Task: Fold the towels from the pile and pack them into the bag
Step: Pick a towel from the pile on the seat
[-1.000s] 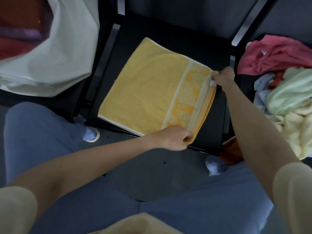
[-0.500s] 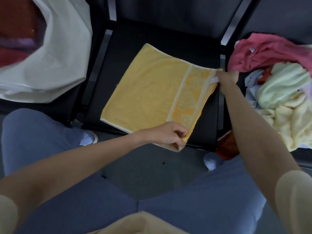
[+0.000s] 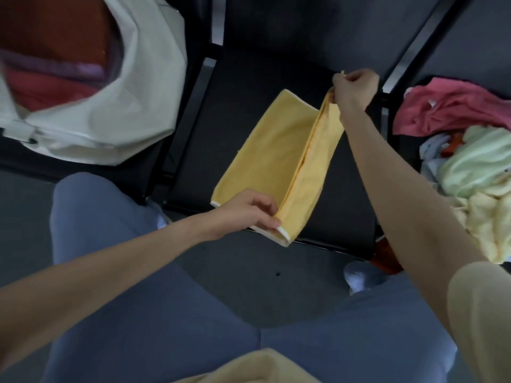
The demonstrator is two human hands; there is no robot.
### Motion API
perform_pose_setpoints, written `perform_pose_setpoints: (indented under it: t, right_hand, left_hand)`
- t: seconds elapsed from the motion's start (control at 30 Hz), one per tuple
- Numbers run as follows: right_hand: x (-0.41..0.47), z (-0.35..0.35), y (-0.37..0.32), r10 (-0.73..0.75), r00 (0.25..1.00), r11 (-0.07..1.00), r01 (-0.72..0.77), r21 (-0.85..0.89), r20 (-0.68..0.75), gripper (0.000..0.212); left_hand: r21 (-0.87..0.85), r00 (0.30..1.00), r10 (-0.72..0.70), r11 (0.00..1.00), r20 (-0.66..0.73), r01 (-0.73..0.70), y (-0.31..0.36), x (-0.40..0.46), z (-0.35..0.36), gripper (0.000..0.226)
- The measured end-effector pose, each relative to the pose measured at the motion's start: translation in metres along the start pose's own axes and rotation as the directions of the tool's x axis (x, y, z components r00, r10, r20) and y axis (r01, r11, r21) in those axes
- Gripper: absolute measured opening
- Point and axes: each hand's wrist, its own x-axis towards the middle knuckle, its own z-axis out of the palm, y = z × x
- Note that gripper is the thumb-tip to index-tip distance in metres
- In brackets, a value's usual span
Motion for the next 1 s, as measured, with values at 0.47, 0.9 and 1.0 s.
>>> perform_pose_setpoints:
  t: [0.47, 0.9, 1.0]
  right_hand:
    - [-0.022, 0.122, 0.019, 0.234, 0.967, 0.947, -0.204, -0.248, 0.099, 0.017]
    - [-0.159, 0.011, 0.035, -0.144, 0.938, 0.927, 0.240, -0.288, 0.317, 0.026]
    - [-0.203, -0.034, 0.056, -0.018, 0.985, 0.939, 0.076, -0.336, 0.170, 0.027]
  left_hand:
    - [0.388, 0.906, -0.062, 0.890, -0.418, 0.240, -0.054, 0.004, -0.068, 0.018]
    - [0.627, 0.738, 0.226, 0.708, -0.636, 0.324, -0.069, 0.011, -0.071, 0.044]
    - [0.587, 0.758, 0.186, 0.752, -0.625, 0.300, -0.068, 0.016, -0.068, 0.043]
